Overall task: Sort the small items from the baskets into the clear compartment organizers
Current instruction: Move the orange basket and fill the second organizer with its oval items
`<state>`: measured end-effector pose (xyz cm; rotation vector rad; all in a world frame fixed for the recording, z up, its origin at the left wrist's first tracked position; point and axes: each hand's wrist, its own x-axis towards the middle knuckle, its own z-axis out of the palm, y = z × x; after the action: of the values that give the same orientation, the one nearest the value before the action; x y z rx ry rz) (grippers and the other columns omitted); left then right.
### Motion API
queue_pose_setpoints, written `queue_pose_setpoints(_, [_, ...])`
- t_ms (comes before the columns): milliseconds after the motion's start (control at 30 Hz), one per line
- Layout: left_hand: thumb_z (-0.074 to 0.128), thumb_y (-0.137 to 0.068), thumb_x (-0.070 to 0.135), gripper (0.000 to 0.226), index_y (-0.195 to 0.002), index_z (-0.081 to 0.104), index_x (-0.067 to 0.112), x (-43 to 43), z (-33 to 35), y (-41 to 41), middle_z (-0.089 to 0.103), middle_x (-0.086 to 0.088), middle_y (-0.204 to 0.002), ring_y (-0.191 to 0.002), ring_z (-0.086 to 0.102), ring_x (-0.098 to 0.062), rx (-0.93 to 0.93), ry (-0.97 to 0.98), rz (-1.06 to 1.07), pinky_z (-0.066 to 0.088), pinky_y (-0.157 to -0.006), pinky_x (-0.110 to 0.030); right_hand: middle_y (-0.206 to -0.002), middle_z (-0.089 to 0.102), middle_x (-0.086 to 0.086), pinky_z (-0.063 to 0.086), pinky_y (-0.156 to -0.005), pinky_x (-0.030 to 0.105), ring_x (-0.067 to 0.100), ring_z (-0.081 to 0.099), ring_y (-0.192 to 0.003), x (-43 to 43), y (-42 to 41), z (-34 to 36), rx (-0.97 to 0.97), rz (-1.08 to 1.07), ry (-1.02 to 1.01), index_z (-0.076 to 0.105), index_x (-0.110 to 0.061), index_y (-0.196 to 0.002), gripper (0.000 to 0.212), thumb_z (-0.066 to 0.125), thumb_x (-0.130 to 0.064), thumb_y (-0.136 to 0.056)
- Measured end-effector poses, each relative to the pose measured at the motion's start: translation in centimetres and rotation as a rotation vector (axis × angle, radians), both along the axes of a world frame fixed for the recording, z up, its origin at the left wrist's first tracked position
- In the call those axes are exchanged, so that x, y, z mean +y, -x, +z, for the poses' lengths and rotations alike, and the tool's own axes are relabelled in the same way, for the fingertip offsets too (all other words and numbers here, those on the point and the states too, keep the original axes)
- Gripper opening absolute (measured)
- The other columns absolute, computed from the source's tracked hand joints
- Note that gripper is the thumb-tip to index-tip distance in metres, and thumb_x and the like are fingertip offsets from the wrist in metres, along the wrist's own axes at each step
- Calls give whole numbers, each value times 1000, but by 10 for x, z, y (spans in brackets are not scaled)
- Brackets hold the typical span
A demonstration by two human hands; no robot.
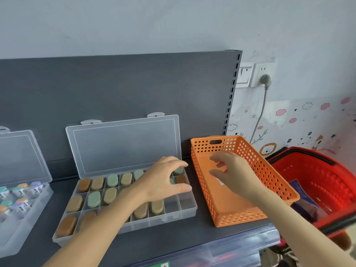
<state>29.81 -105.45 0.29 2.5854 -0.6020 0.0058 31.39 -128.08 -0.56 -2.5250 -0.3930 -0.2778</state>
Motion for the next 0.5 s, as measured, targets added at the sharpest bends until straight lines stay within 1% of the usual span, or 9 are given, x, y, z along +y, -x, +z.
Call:
queue_pose_setpoints(67, [65,-82,52,63,-138,44,32,-18,2,-8,41,17,-139,-126,35,1,3,-10,-43,32,-103,-20,-114,61,-2,40,-73,12,7,56,-90,-25,-4,-1,24,-57,7,61,-17,-122,37,67,-21,-86])
queue_pose_setpoints(167, [64,-83,53,63,-138,44,30,-50,5,-21,42,15,-139,-126,36,-1,20,-38,-116,35,-107,-27,-115,63,1,46,-79,19,10,60,-94,-59,-8,-2,54,-140,-23,63,-15,-120,35,66,-15,-86])
queue_pose_setpoints(267, [63,-84,52,64,-139,43,29,-83,4,-37,40,12,-141,-129,37,-6,33,-81,-177,36,-108,-33,-114,63,-1,41,-74,14,10,59,-96,-82,-11,-4,89,-180,-56,64,-18,-118,35,65,-12,-84])
queue_pose_setpoints(367, [64,-84,49,65,-141,42,24,-123,-3,-60,42,5,-141,-130,37,-12,24,-201,-256,35,-108,-32,-113,62,-5,41,-76,17,8,58,-96,-101,-13,-5,85,-206,-103,63,-22,-117,33,64,-16,-85])
queue_pose_setpoints(433, [66,-84,44,65,-140,44,20,-147,-10,-74,44,0,-140,-130,39,-18,20,-307,-304,37,-108,-36,-113,60,-6,40,-73,14,5,58,-95,-109,-16,-5,65,-215,-116,62,-24,-118,33,65,-18,-86])
queue_pose_setpoints(500, [66,-86,36,59,-138,47,16,-169,-18,-87,47,-3,-137,-127,43,-22,36,-377,-332,43,-103,-41,-115,59,-7,40,-75,13,4,58,-97,-116,-18,-5,54,-219,-126,62,-24,-119,34,65,-19,-85])
